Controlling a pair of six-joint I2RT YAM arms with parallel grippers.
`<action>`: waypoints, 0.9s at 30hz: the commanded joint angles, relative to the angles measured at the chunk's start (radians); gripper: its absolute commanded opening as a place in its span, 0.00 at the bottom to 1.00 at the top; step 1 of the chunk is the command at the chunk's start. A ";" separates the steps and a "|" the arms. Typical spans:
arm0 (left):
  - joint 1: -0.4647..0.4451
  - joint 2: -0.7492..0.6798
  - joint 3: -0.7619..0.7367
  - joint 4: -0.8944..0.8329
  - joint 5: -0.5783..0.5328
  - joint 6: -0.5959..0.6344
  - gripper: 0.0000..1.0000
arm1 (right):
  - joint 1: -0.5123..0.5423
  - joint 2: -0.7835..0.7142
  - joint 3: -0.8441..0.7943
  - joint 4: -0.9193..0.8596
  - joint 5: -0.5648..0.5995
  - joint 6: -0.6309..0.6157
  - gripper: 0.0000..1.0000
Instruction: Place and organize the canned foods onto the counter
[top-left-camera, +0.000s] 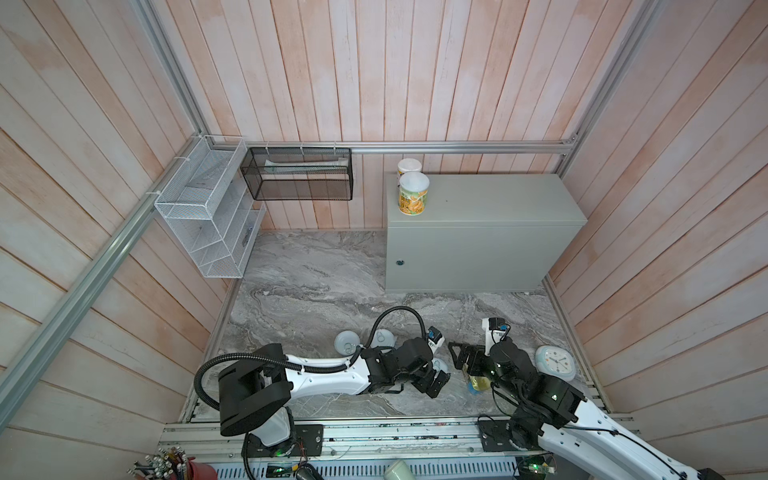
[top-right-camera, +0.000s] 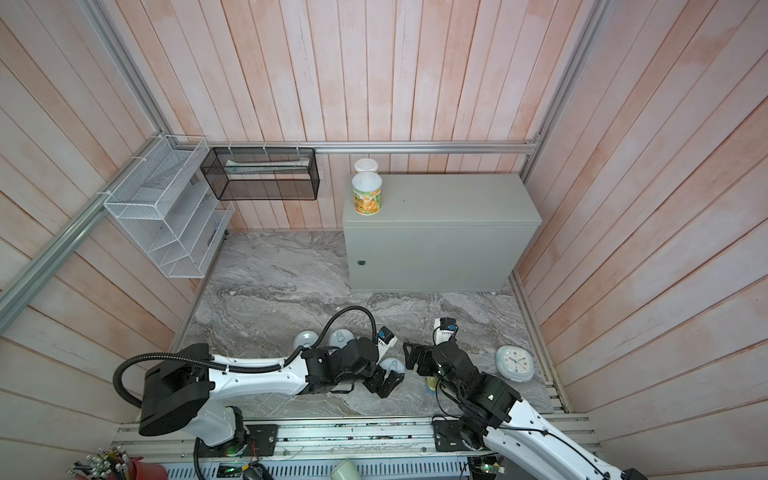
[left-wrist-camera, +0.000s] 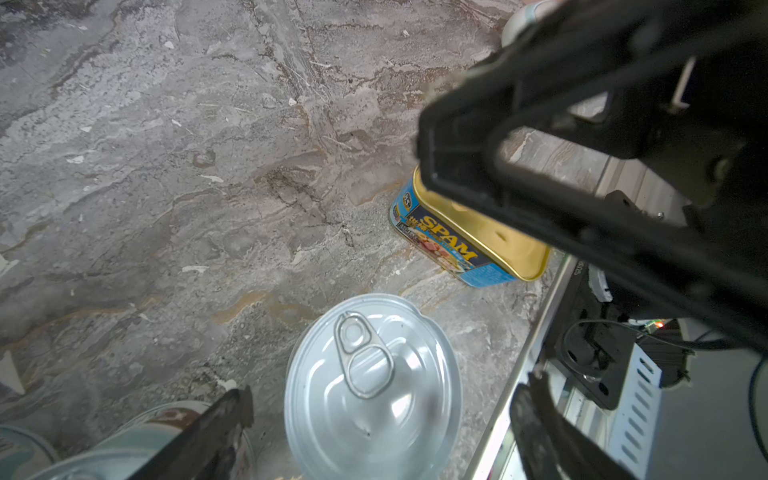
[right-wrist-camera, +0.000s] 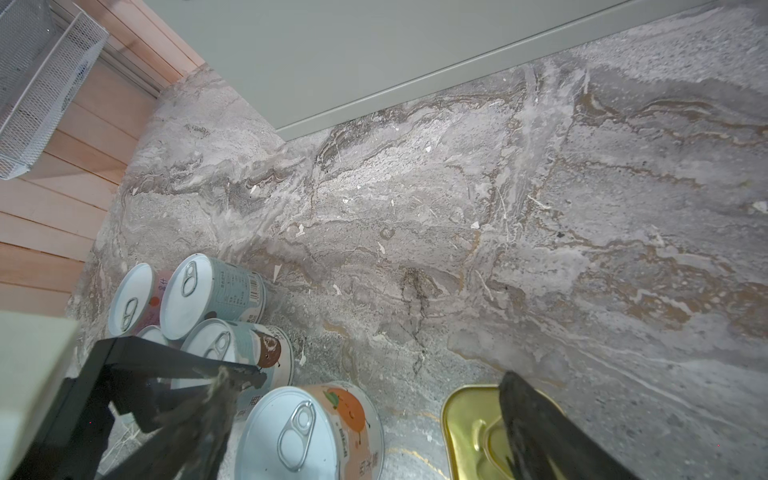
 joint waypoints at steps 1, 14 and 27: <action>-0.007 0.022 0.029 0.006 0.024 0.011 1.00 | -0.005 -0.007 -0.010 -0.023 0.025 0.009 0.98; -0.015 0.088 0.047 0.003 0.037 0.029 0.94 | -0.013 0.010 -0.009 -0.022 0.029 0.008 0.98; -0.044 0.161 0.079 -0.046 -0.042 0.056 0.89 | -0.027 0.026 0.000 -0.030 0.022 0.013 0.98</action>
